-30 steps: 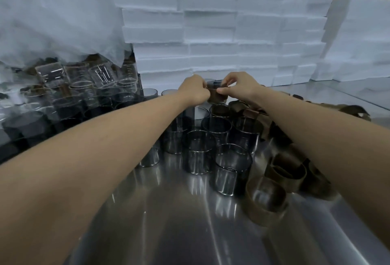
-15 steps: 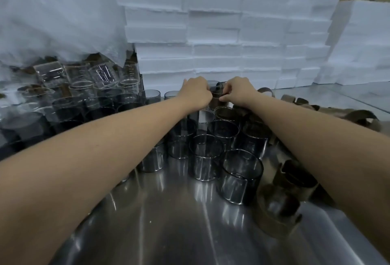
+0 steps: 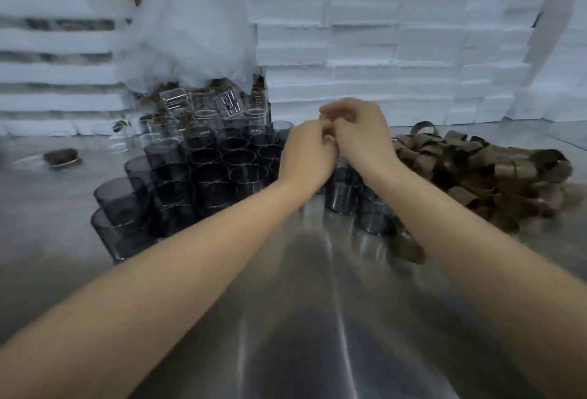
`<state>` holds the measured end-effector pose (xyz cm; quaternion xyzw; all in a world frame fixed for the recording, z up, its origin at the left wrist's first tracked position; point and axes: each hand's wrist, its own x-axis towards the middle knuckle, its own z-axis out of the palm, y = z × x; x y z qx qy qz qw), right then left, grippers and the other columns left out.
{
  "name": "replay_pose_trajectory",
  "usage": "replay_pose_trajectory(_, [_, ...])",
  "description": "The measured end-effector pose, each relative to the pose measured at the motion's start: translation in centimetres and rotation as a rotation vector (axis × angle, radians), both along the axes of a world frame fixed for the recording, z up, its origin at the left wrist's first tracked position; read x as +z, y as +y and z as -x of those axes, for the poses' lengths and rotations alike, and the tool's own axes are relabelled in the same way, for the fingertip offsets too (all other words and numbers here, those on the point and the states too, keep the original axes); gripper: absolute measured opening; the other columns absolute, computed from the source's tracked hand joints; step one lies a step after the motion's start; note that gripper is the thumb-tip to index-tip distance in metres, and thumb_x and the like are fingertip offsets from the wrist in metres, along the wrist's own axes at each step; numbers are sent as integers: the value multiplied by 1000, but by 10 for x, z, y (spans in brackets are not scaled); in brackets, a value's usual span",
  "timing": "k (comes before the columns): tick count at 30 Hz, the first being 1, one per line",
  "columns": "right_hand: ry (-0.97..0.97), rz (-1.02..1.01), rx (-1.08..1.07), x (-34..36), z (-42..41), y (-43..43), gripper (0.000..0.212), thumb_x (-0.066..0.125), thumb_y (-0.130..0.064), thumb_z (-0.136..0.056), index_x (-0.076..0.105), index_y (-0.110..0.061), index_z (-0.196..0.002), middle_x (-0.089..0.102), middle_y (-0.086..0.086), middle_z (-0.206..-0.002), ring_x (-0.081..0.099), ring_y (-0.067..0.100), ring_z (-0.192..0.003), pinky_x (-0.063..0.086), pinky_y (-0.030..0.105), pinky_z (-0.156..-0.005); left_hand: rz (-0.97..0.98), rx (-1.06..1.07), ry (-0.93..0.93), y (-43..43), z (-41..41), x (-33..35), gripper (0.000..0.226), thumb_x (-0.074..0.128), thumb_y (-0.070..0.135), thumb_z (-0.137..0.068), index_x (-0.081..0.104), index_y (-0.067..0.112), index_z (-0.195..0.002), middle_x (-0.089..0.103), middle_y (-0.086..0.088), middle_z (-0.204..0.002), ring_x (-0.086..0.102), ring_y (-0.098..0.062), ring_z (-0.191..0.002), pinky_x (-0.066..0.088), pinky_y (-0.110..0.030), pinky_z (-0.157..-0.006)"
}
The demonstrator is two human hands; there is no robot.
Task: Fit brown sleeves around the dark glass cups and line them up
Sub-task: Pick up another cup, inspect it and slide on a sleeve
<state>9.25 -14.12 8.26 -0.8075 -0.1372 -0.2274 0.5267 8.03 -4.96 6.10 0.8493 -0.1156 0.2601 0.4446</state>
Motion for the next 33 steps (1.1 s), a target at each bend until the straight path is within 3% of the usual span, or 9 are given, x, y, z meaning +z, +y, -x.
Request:
replay_pose_trajectory(9, [-126,156,123,-67,64,17,31,47,9,-90,69,-4,-108,70,4,-100,64,13,-95,47,13,-86,170,68,37,25,52,-66,26,51,-8,-85,70,6,-93,67,-6,-92,58,-15,-85,40,-10,-71])
replay_pose_trajectory(13, [-263,606,-118,-67,57,7,38,52,2,-84,65,-10,-118,64,7,-117,56,26,-111,38,36,-95,109,14,120,21,49,-68,23,52,-4,-88,63,15,-94,60,-6,-103,57,-11,-85,46,-16,-81])
replay_pose_trajectory(15, [-264,846,-286,-68,52,-1,42,54,-5,-85,58,-12,-126,57,9,-124,52,30,-112,28,37,-100,127,33,179,21,44,-70,21,52,-2,-90,64,12,-102,58,-6,-109,55,-8,-82,45,-13,-82])
replay_pose_trajectory(18, [-214,954,-297,-69,47,-5,52,54,-3,-86,46,-15,-137,51,7,-127,53,28,-111,18,35,-110,210,39,248,24,41,-72,21,52,2,-93,61,11,-109,58,-7,-114,57,-11,-84,54,-34,-89])
replay_pose_trajectory(21, [-281,875,-228,-70,48,-2,58,56,8,-83,49,-13,-137,54,9,-123,52,31,-108,21,31,-105,214,67,246,25,39,-73,18,48,10,-98,60,15,-110,61,-5,-116,59,-11,-92,50,-26,-87])
replay_pose_trajectory(23, [-359,757,-181,-69,51,3,59,62,13,-77,55,-10,-131,57,12,-117,53,36,-104,30,33,-100,321,69,277,25,38,-73,22,42,23,-102,61,13,-101,65,-7,-105,62,-19,-93,52,-36,-87])
replay_pose_trajectory(27, [-551,520,-65,-68,56,10,41,61,9,-78,61,-3,-117,57,17,-109,55,39,-97,43,39,-85,620,-59,341,25,39,-67,49,36,52,-102,63,11,-96,64,-3,-76,62,-12,-60,55,-34,-61])
replay_pose_trajectory(29, [-515,364,34,-68,57,11,25,55,0,-87,63,0,-111,57,13,-106,55,30,-98,48,42,-81,713,-175,312,26,40,-66,48,37,49,-102,61,8,-106,64,-1,-75,62,-11,-61,54,-30,-62])
replay_pose_trajectory(33, [-621,241,108,-71,60,13,30,51,-5,-91,54,-9,-121,49,3,-110,53,15,-93,47,22,-80,839,-309,255,30,41,-61,34,39,33,-105,58,7,-111,63,-3,-82,63,-11,-71,51,-23,-66])
